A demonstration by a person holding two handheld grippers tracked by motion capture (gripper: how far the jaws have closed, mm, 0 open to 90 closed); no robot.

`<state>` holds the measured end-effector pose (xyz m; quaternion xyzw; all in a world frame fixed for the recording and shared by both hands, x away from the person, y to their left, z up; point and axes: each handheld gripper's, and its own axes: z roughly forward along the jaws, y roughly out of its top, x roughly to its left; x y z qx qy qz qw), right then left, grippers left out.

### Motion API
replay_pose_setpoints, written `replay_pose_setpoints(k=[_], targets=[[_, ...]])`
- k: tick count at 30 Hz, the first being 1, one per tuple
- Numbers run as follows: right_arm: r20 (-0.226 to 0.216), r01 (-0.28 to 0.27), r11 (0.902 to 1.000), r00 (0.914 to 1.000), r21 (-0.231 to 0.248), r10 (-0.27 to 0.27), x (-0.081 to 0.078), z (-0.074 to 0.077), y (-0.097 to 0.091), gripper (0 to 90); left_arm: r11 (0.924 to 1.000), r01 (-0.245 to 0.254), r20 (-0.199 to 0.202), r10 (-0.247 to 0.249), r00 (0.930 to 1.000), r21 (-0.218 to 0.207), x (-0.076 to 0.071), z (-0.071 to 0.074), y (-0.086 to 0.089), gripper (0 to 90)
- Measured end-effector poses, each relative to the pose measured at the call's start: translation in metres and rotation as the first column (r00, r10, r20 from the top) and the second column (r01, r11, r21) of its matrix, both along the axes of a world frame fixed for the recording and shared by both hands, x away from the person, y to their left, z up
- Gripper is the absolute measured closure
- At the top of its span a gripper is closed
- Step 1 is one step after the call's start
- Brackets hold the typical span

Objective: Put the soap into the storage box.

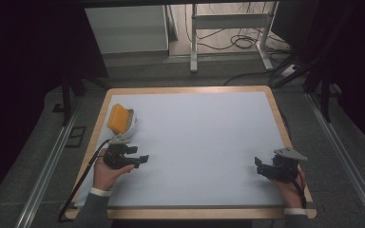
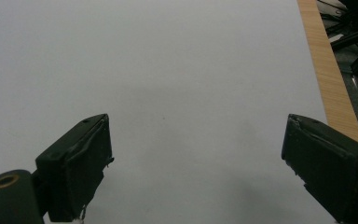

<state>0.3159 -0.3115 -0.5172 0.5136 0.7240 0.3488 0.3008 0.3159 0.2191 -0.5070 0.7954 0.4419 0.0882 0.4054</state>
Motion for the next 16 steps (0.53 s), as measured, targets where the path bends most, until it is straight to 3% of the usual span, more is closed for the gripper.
replay_pose_setpoints(k=[5,13,16], targets=[[0.005,0.001,1.0,1.0,0.001,-0.001,-0.0004,0.0006,0.0,8.1,1.0,-0.005,0.019,0.005,0.9998,0.005,-0.002,0.0002,-0.0015,33.4],[0.02,-0.002,1.0,0.9998,0.003,0.002,-0.0016,0.0023,-0.0004,8.1,0.9999,-0.006,0.003,0.006,1.0,0.015,-0.002,-0.0017,-0.0002,32.2],[0.027,-0.009,0.9999,0.9996,0.006,0.008,-0.0021,0.0033,0.0001,8.1,1.0,-0.01,0.025,0.01,0.9996,0.0,-0.0036,-0.0004,-0.0005,31.9]])
